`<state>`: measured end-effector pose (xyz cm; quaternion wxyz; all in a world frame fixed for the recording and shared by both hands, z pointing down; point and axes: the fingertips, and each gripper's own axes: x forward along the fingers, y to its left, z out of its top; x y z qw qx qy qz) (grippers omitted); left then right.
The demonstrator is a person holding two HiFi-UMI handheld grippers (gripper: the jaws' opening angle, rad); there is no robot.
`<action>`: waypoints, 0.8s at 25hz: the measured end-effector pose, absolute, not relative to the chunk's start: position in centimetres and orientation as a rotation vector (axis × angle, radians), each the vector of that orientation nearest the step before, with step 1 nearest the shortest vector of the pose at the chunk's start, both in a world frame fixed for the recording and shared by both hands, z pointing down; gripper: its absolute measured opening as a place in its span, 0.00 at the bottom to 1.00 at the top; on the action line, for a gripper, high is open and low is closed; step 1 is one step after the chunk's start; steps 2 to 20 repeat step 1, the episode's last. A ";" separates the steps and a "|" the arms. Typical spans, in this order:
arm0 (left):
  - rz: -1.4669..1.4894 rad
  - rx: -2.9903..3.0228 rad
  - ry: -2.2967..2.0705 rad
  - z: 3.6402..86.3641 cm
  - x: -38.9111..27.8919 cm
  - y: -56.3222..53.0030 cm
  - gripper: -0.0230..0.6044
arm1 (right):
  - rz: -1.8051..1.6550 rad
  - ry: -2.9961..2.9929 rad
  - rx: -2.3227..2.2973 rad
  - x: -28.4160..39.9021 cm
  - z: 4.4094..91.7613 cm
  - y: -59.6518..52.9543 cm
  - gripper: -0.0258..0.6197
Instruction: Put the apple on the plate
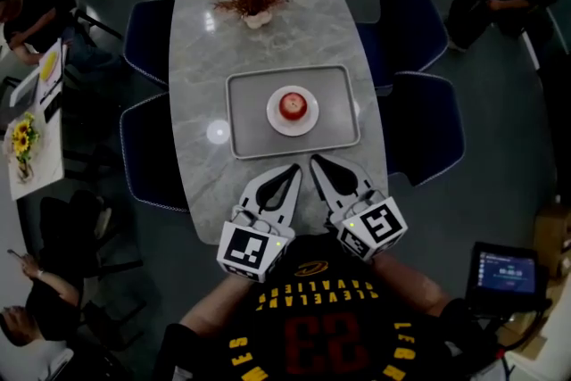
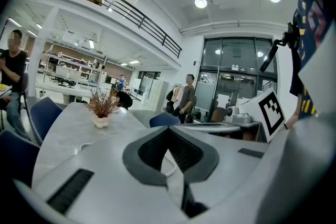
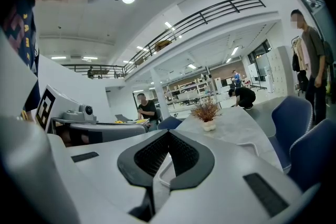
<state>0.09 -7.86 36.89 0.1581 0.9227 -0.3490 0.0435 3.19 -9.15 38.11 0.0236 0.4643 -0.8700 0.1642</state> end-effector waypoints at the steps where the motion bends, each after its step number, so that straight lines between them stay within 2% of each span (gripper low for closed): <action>1: 0.114 2.641 -1.005 37.0 0.1 -8.2 0.04 | 0.511 -2.692 1.436 3.2 38.2 -9.4 0.05; 20: 0.114 2.641 -1.005 37.0 0.1 -8.2 0.04 | 0.511 -2.692 1.436 3.2 38.2 -9.4 0.05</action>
